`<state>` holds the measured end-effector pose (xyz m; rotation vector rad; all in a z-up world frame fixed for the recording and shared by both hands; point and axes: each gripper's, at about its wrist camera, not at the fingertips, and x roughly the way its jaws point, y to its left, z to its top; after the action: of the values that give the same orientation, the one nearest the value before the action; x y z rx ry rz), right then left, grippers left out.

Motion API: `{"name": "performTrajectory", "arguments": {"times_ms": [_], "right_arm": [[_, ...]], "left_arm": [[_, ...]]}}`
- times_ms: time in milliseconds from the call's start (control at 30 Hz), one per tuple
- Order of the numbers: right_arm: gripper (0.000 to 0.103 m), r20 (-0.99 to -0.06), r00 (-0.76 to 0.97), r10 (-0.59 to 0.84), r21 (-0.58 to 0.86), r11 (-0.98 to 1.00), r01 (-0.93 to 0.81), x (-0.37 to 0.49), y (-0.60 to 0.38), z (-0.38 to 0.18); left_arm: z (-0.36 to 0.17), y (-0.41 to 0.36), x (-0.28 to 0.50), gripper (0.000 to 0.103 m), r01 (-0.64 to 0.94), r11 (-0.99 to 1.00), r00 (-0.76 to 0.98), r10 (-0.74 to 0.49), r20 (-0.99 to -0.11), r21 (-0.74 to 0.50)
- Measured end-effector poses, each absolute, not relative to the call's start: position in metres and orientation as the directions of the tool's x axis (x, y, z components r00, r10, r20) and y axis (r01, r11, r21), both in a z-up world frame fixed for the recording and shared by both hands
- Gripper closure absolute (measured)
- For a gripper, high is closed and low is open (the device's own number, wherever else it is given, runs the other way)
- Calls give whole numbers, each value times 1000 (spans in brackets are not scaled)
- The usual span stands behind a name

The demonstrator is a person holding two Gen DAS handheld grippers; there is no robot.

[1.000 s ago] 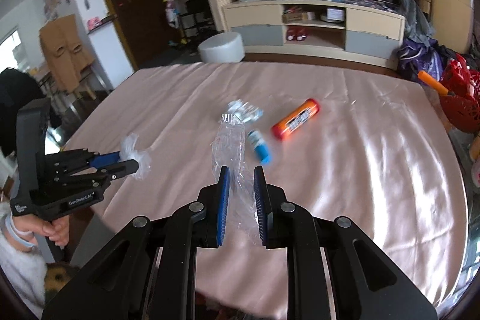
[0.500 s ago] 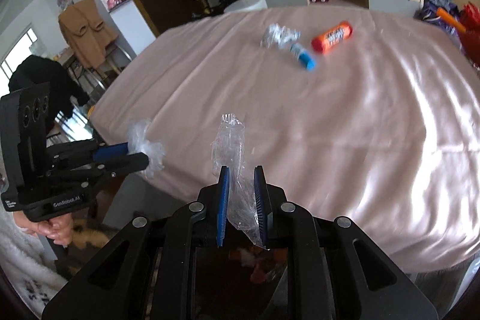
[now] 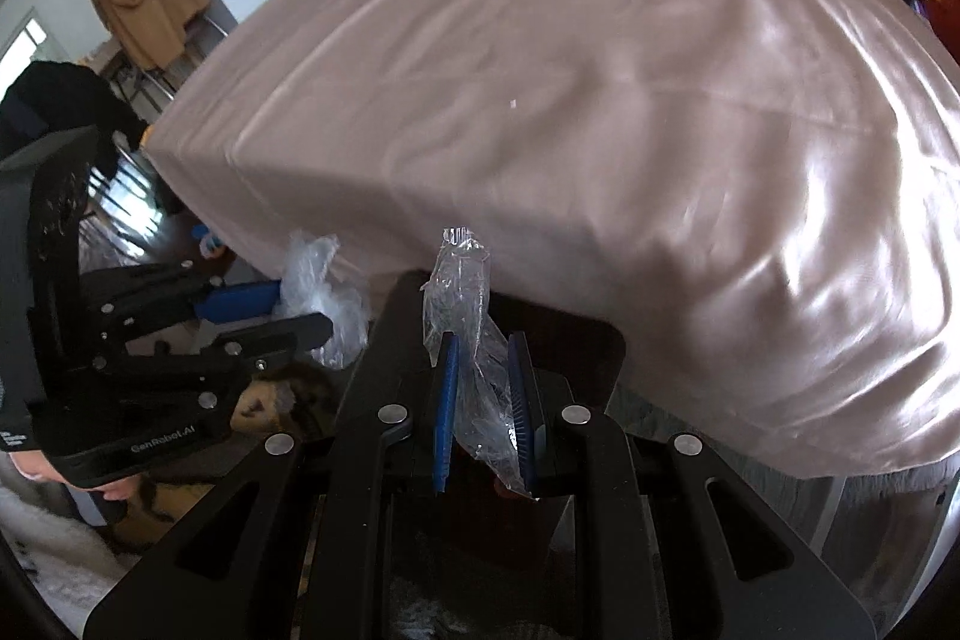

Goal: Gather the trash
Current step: 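Carry the bag and film over the bin and open both tools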

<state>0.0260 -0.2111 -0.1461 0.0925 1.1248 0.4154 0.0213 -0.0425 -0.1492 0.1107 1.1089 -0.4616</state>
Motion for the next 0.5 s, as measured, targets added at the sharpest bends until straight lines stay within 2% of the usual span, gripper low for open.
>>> {"name": "performTrajectory", "arguments": {"times_ms": [300,433,500], "right_arm": [[82,-886,269,378,312,914,-258,29,-203,-167],[81,-891,249,379,320,915,-246,32,-201,-172],[77,-892,239,383,329,914,-236,33,-201,-173]], "left_arm": [[-173,-44,15,74,409,900,263,-276,-924,-153],[-180,-43,18,62,397,906,245,-262,-934,-150],[-181,-42,18,61,398,905,237,-262,-936,-152]]}}
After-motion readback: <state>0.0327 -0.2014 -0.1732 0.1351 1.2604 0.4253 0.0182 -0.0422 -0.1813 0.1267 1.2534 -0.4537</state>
